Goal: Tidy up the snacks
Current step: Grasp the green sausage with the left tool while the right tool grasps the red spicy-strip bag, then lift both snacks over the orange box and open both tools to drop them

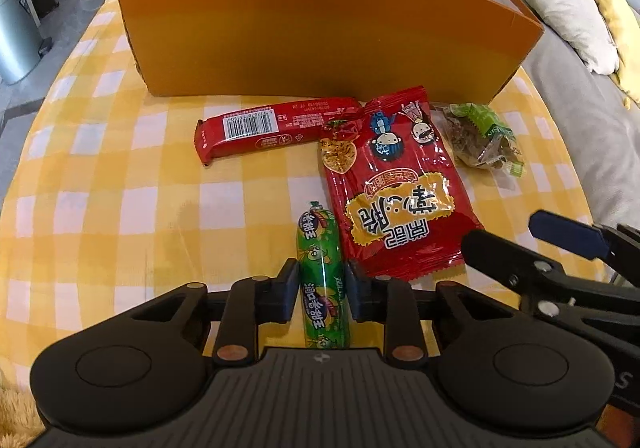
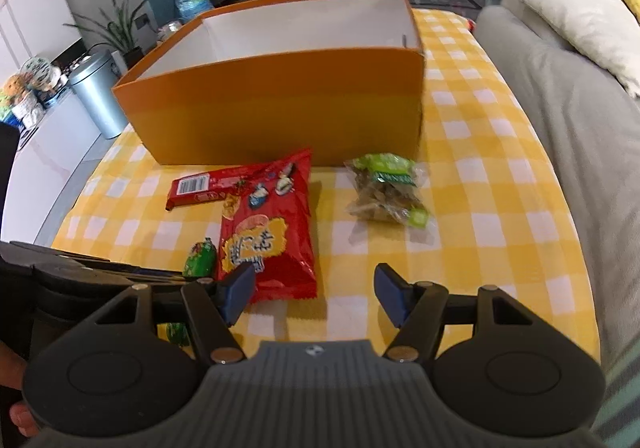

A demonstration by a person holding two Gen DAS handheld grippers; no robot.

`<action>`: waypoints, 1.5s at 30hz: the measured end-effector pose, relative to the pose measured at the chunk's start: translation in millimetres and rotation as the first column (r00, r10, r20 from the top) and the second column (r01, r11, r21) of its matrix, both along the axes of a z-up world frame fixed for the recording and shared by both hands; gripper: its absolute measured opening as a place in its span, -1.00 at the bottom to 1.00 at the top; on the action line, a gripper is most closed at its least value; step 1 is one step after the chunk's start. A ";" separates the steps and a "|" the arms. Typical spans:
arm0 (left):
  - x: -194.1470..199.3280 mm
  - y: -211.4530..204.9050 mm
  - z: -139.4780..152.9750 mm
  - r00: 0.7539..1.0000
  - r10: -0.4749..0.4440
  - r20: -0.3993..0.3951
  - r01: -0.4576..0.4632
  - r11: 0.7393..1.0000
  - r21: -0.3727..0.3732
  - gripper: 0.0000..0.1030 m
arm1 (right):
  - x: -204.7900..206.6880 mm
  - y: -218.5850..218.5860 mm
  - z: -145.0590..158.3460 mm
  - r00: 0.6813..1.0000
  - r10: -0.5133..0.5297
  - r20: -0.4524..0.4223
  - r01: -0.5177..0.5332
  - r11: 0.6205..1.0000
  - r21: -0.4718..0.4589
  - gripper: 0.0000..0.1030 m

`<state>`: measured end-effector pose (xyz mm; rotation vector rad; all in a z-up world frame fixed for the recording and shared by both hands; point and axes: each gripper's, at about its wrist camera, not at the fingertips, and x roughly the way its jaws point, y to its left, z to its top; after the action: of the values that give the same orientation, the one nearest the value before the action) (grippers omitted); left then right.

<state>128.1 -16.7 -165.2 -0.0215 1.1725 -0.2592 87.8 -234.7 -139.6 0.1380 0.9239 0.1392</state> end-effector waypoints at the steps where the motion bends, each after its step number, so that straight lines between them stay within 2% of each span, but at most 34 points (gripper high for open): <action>1: 1.0 1.9 0.1 1.000 -0.003 -0.007 0.003 1.000 -0.006 -0.47 | 2.1 1.2 -0.7 1.000 0.005 0.005 -0.005 1.000 -0.006 0.23; 4: 4.4 7.7 2.3 1.000 0.002 -0.021 -0.001 1.000 0.013 -0.52 | 10.3 4.7 -3.0 1.000 0.026 0.013 -0.026 1.000 -0.011 0.28; 7: 8.1 20.9 2.9 0.999 0.048 -0.024 -0.048 0.999 0.013 -0.52 | 15.9 14.2 -4.0 0.997 0.068 0.032 -0.067 0.997 -0.049 0.35; 11: 14.9 36.5 3.5 0.996 0.088 -0.021 -0.088 0.996 0.022 -0.52 | 25.2 30.2 -7.9 0.993 0.109 0.038 -0.106 0.992 -0.075 0.70; 18: 26.3 47.3 4.2 0.993 0.117 -0.020 -0.117 0.993 -0.003 -0.52 | 46.8 45.3 -23.6 0.994 0.105 -0.012 -0.106 0.991 -0.083 0.72; 21: 29.3 45.5 0.6 0.994 0.108 -0.033 -0.108 0.994 0.008 -0.52 | 52.5 45.7 -29.5 0.995 0.093 -0.034 -0.095 0.992 -0.080 0.72; 25: 30.6 44.8 1.0 0.995 0.098 -0.037 -0.097 0.995 0.021 -0.52 | 55.9 45.4 -34.1 0.995 0.088 -0.043 -0.091 0.994 -0.064 0.67; 29: 32.1 43.6 0.9 0.995 0.093 -0.042 -0.092 0.995 0.032 -0.52 | 56.3 46.0 -36.5 0.993 0.106 -0.053 -0.109 0.993 -0.048 0.46; 36: 33.9 42.8 0.4 0.991 0.124 -0.051 -0.122 0.992 0.041 -0.52 | 52.8 48.6 -37.9 0.991 0.127 -0.052 -0.130 0.990 -0.051 0.33; 45: 25.8 39.9 4.1 0.989 0.147 -0.020 -0.145 0.988 0.058 -0.53 | 48.4 49.5 -32.8 0.988 0.140 -0.066 -0.145 0.987 -0.068 0.21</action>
<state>153.9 23.2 -161.1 -0.0610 1.1958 -0.0968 136.2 -185.2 -172.3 0.0085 0.9985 0.2348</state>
